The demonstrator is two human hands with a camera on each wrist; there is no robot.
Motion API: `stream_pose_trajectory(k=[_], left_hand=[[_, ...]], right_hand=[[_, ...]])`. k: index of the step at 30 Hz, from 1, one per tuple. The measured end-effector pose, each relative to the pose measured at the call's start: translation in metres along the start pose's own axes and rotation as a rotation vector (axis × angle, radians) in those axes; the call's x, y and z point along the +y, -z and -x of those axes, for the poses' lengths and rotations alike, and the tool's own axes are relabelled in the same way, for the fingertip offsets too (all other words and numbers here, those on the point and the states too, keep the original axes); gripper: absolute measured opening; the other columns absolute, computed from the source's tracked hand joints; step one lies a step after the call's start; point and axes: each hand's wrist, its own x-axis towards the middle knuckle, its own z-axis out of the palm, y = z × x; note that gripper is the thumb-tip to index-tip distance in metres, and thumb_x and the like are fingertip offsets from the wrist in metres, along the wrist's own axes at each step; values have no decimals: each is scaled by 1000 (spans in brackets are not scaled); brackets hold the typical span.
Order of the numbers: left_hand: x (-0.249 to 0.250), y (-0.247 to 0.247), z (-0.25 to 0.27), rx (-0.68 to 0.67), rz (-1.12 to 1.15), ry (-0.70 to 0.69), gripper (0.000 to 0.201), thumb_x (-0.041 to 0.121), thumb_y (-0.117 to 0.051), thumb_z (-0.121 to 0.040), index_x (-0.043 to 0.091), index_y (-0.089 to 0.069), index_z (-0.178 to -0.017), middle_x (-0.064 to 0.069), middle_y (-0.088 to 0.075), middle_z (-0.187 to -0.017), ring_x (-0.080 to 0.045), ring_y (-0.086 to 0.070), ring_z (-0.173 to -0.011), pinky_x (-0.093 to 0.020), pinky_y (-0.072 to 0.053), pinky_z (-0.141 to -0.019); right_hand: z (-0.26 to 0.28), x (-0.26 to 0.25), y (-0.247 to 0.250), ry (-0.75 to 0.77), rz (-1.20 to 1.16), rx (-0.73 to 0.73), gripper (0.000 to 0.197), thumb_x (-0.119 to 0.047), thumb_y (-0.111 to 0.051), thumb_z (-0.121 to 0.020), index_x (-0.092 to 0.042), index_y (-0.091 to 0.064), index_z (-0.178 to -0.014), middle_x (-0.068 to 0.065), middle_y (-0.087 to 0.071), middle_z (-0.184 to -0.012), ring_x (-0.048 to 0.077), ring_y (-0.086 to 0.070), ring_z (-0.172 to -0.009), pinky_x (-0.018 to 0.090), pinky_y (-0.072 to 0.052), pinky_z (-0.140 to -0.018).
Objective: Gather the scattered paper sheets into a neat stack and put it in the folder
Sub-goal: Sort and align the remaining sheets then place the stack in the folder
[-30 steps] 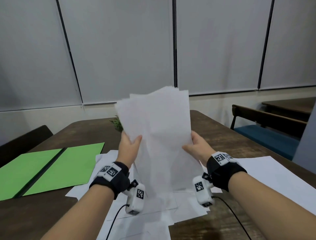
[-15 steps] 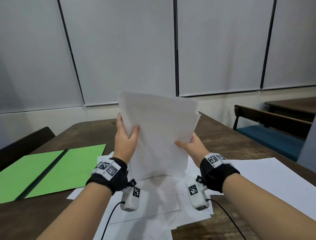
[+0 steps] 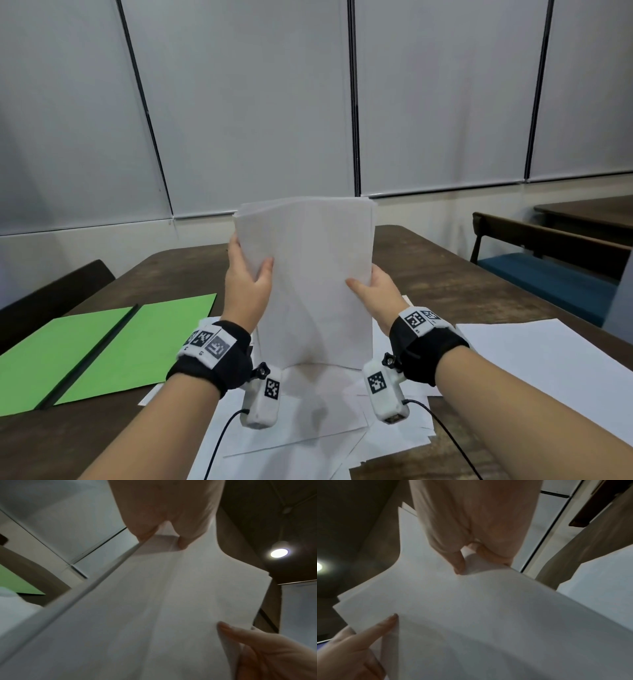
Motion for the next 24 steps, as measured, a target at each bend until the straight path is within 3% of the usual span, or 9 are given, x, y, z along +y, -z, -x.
stream_pose_trajectory(k=[2, 4, 6, 7, 9, 11, 14, 18, 24], left_hand=[[11, -2, -3, 55, 20, -36, 61, 5, -60, -89, 16, -31, -141, 6, -56, -125, -8, -59, -110, -20, -44, -96], [20, -4, -8, 86, 55, -41, 64, 6, -60, -89, 18, -29, -142, 14, -56, -121, 7, -58, -104, -7, -41, -90], [18, -5, -7, 81, 68, 15, 67, 10, -62, -89, 15, -25, -145, 13, -52, -122, 9, -55, -101, 0, -37, -87], [12, -4, -2, 70, 72, 72, 66, 13, -62, -89, 14, -25, -144, 11, -51, -123, 4, -55, -106, -4, -39, -90], [-7, -4, 14, 43, 67, 172, 59, 18, -63, -90, 14, -31, -140, 5, -53, -124, -12, -57, -112, -24, -44, -97], [-23, -4, 34, 2, 71, 237, 47, 17, -60, -92, 13, -36, -133, 3, -58, -115, -15, -60, -106, -34, -46, -97], [-35, -5, 54, -52, 97, 304, 31, 16, -56, -95, 12, -42, -123, 14, -59, -103, 0, -59, -95, -34, -47, -96], [-39, -3, 56, -73, 81, 317, 11, 20, -55, -96, 25, -48, -102, 15, -62, -101, 5, -58, -94, -30, -46, -90], [-40, -2, 59, -64, 124, 332, 23, 23, -55, -96, 12, -46, -114, 12, -63, -98, 3, -60, -89, -18, -45, -74]], right_hand=[[-2, -11, -2, 62, -31, 37, 33, 4, -56, -89, -22, -56, -110, 8, -68, -114, 25, -65, -107, 40, -50, -97], [-5, -18, 0, 76, -61, 67, 35, 5, -58, -84, -22, -58, -107, 8, -69, -111, 25, -67, -103, 40, -53, -92], [-4, -13, 3, 41, -61, 63, 35, 0, -62, -79, -23, -58, -106, 7, -69, -110, 24, -67, -102, 43, -54, -91], [0, -7, 4, 8, -44, 50, 37, -3, -65, -79, -21, -57, -109, 6, -69, -110, 23, -67, -102, 44, -53, -93], [9, 16, 8, -66, 7, 7, 37, -3, -65, -83, -18, -55, -116, 5, -68, -113, 21, -66, -104, 44, -51, -96], [18, 38, 11, -109, 44, -54, 32, -4, -62, -88, -21, -57, -114, 3, -68, -115, 20, -65, -106, 43, -50, -97], [22, 54, 11, -141, 36, -65, 31, -8, -59, -92, -16, -58, -122, 3, -68, -118, 19, -65, -107, 43, -50, -98], [20, 54, 9, -154, 11, -61, 32, -5, -58, -92, -16, -58, -121, 3, -68, -116, 20, -65, -106, 42, -50, -97], [24, 57, 9, -173, -18, -71, 51, -23, -64, -74, -17, -56, -124, 3, -69, -116, 20, -66, -106, 43, -50, -97]])
